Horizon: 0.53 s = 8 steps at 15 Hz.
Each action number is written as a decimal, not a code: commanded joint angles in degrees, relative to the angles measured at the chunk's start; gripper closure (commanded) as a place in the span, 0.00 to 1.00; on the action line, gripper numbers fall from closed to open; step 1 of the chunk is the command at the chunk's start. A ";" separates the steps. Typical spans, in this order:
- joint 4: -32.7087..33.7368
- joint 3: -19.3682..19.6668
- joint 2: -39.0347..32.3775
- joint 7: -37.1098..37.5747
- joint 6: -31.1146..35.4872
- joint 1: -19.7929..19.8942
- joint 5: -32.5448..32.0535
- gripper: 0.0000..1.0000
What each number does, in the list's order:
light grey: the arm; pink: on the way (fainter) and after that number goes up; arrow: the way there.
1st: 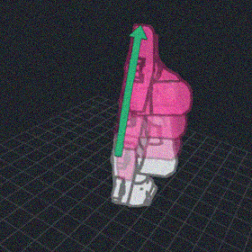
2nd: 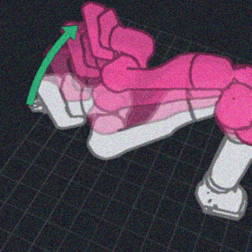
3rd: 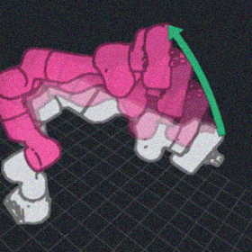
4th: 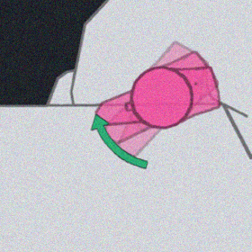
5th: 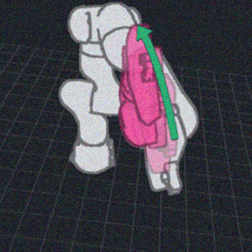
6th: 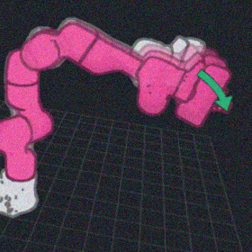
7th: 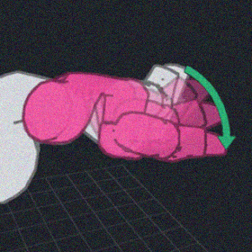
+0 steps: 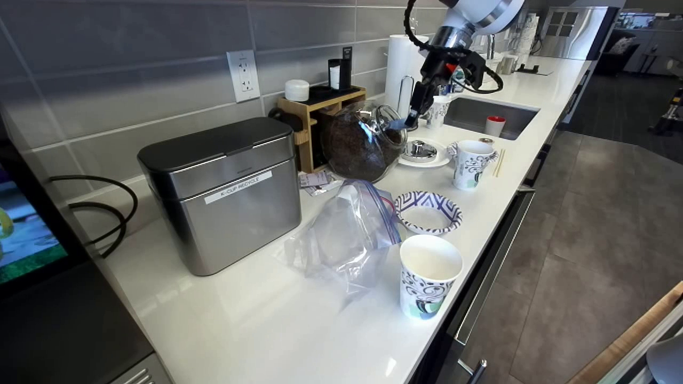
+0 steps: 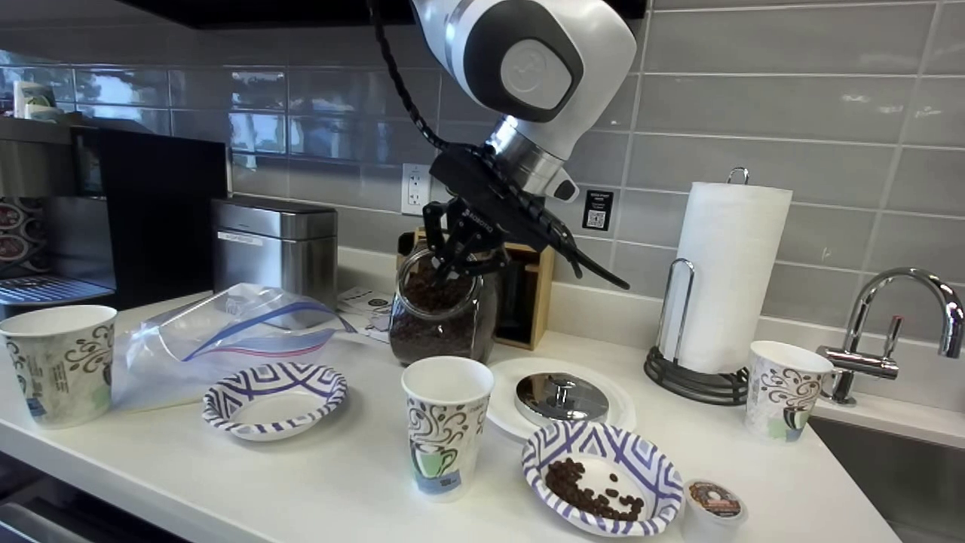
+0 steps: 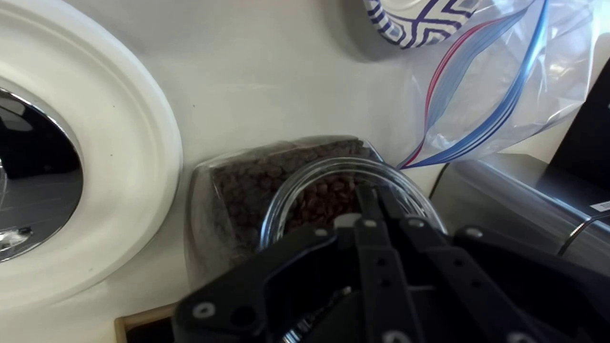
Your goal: Use the silver ladle to put some of the coffee beans into the paper cup on the right
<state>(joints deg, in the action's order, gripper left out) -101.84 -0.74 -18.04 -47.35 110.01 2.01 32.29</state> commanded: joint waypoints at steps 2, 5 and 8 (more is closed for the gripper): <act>1.99 -1.81 -2.06 3.68 2.08 0.12 -2.15 0.99; 2.30 -2.81 -2.74 4.85 3.62 0.07 -2.73 0.99; 2.12 -3.67 -2.96 5.72 5.66 0.03 -3.42 0.99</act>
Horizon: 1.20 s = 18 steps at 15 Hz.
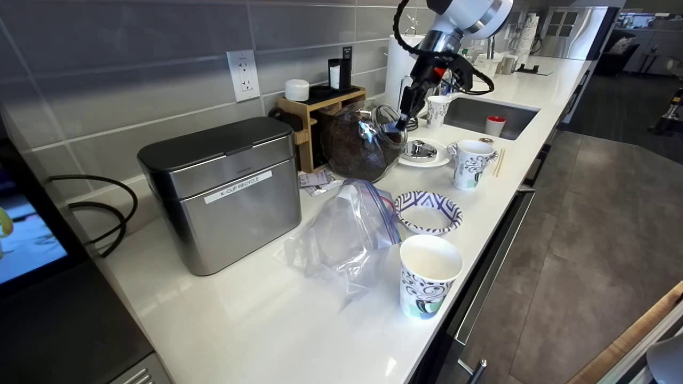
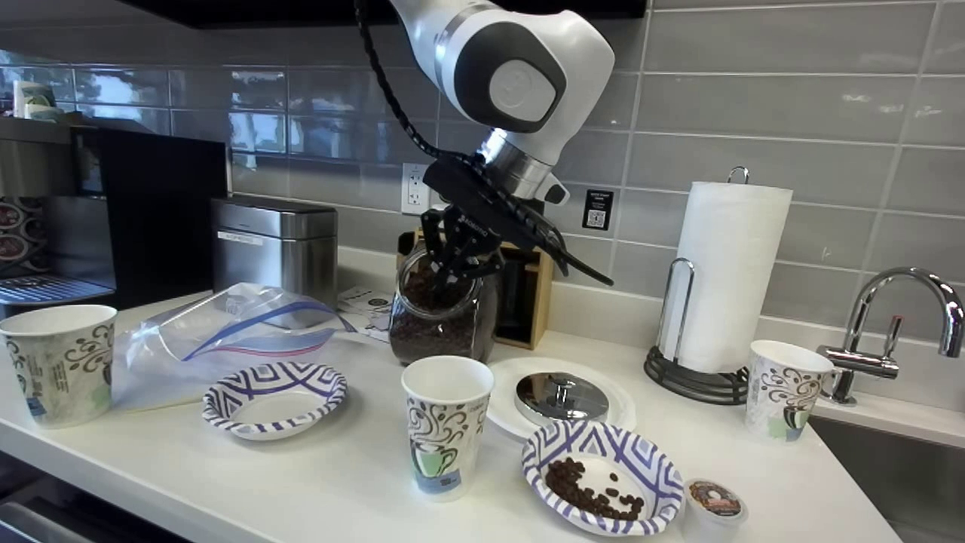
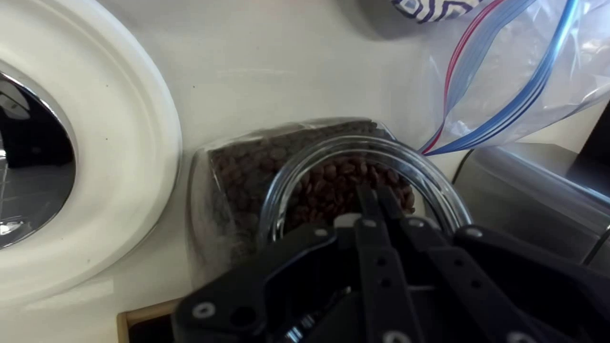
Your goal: Use the silver ladle to put some of the coffee beans into the paper cup on the right
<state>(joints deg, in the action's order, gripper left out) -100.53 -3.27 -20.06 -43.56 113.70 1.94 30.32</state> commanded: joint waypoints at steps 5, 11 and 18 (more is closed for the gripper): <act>-0.07 -2.37 -1.06 1.98 6.48 0.20 -1.01 0.99; -0.22 -3.21 -1.32 1.86 7.80 0.36 -0.92 0.99; -0.44 -3.67 -1.20 1.69 7.41 0.27 -1.09 0.56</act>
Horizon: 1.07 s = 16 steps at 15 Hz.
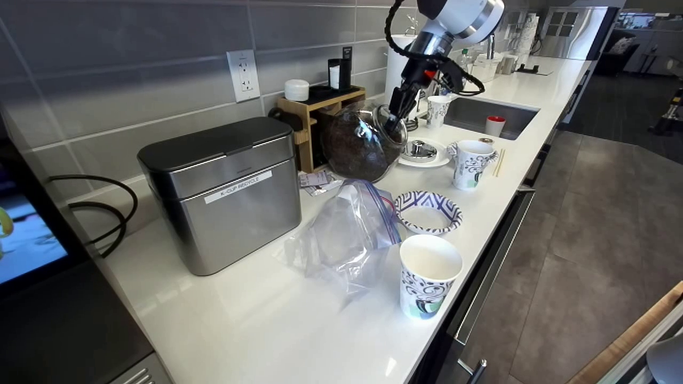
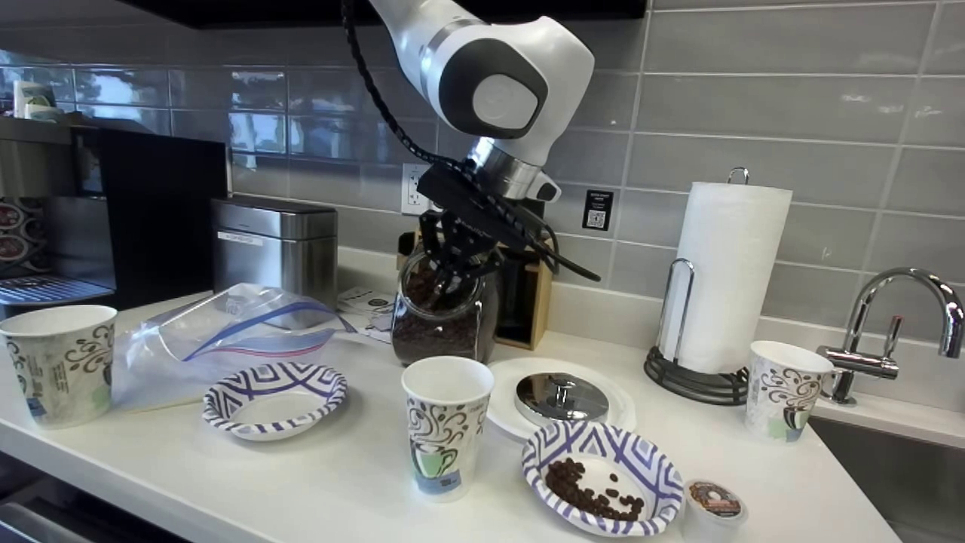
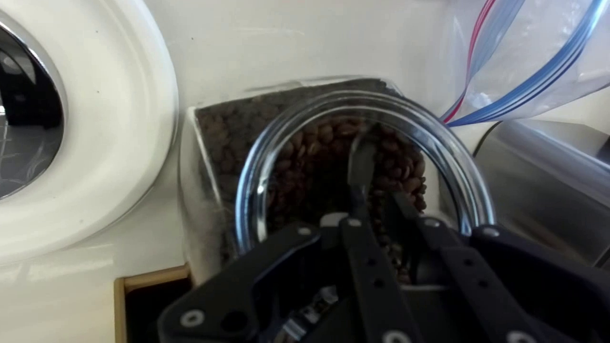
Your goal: Use the silver ladle to put some of the coffee beans into the paper cup on the right
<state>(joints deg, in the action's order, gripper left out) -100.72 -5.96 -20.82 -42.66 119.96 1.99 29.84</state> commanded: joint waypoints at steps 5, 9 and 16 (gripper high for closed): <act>-1.14 -0.84 0.96 2.56 0.18 0.09 -2.38 0.69; -1.50 -0.57 1.88 4.98 -0.36 0.13 -4.80 0.81; -2.72 0.16 6.80 10.16 -5.46 -0.74 -13.17 1.00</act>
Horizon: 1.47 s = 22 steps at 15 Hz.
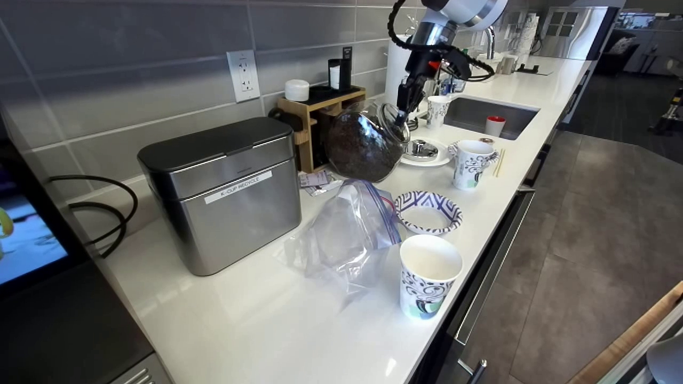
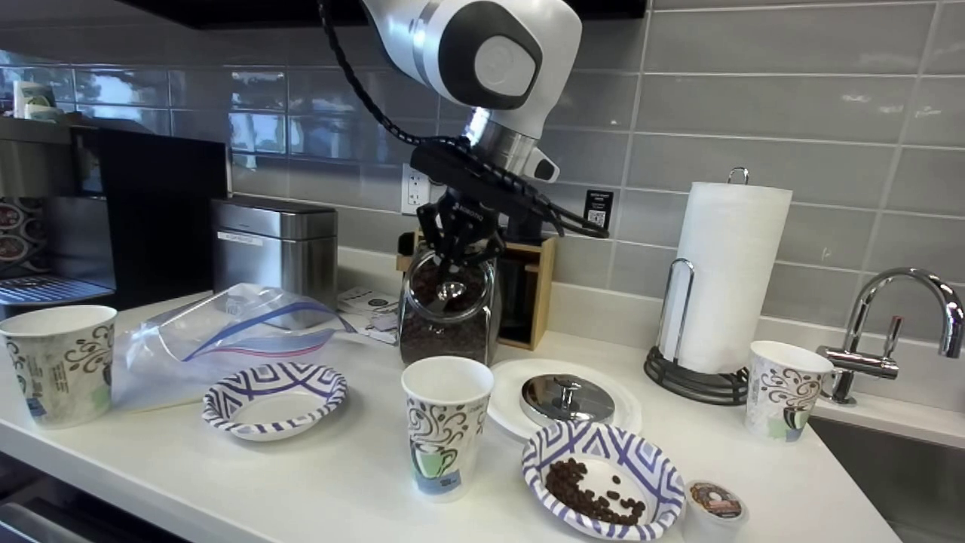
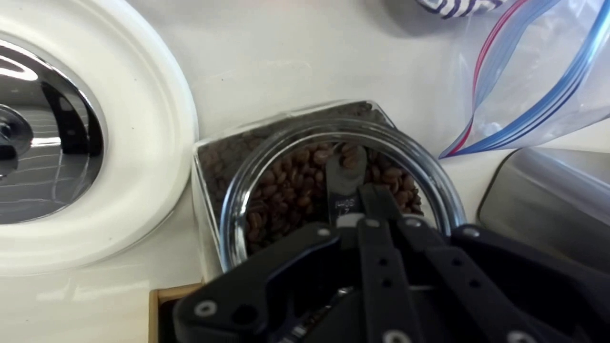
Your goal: Use the silver ladle to put some of the coffee beans into the paper cup on the right
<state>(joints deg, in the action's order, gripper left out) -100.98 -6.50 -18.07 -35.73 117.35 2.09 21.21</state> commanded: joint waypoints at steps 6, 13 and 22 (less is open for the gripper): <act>-4.88 0.90 11.23 2.77 -9.45 -0.88 -9.89 0.44; -14.85 2.28 21.69 2.13 0.47 -1.59 -16.24 0.00; -28.04 5.10 34.02 -1.01 11.39 -3.41 -15.86 0.00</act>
<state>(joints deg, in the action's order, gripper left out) -122.70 -3.32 10.00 -35.51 125.64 0.13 5.87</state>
